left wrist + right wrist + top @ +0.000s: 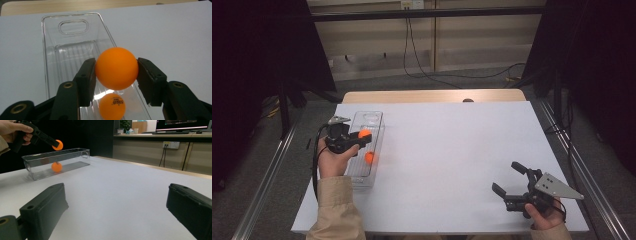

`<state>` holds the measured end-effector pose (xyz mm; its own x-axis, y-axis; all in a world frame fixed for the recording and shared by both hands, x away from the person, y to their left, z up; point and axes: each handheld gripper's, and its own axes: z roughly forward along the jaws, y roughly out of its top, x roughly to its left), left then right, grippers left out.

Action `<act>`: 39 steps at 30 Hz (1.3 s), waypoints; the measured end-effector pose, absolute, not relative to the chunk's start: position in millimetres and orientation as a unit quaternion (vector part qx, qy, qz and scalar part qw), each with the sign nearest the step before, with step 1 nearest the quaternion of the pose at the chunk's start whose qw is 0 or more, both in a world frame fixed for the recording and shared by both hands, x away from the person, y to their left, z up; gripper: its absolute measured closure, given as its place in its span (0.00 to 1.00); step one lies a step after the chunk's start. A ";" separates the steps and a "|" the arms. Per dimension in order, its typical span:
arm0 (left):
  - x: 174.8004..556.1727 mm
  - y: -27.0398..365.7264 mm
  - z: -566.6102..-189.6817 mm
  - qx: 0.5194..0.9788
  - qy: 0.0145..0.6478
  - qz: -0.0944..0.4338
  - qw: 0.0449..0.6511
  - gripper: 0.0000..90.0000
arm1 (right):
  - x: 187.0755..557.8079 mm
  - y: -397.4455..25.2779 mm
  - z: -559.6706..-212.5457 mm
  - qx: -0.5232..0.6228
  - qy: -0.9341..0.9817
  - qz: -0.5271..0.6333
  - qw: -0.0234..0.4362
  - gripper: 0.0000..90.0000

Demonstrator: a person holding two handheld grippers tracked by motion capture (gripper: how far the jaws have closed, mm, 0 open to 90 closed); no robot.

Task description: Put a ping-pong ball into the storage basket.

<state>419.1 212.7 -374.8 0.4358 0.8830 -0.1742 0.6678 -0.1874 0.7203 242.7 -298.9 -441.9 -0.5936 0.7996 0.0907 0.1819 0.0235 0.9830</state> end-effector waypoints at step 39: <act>424.7 215.2 -389.9 0.755 0.529 0.152 0.357 0.56 | 242.8 -298.5 -442.3 0.367 0.667 0.594 0.259 0.03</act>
<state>424.7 215.2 -389.9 0.3950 0.9065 -0.1488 0.6897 -0.1856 0.7000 242.8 -298.5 -442.3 -0.5965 0.7974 0.0911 0.1822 0.0240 0.9830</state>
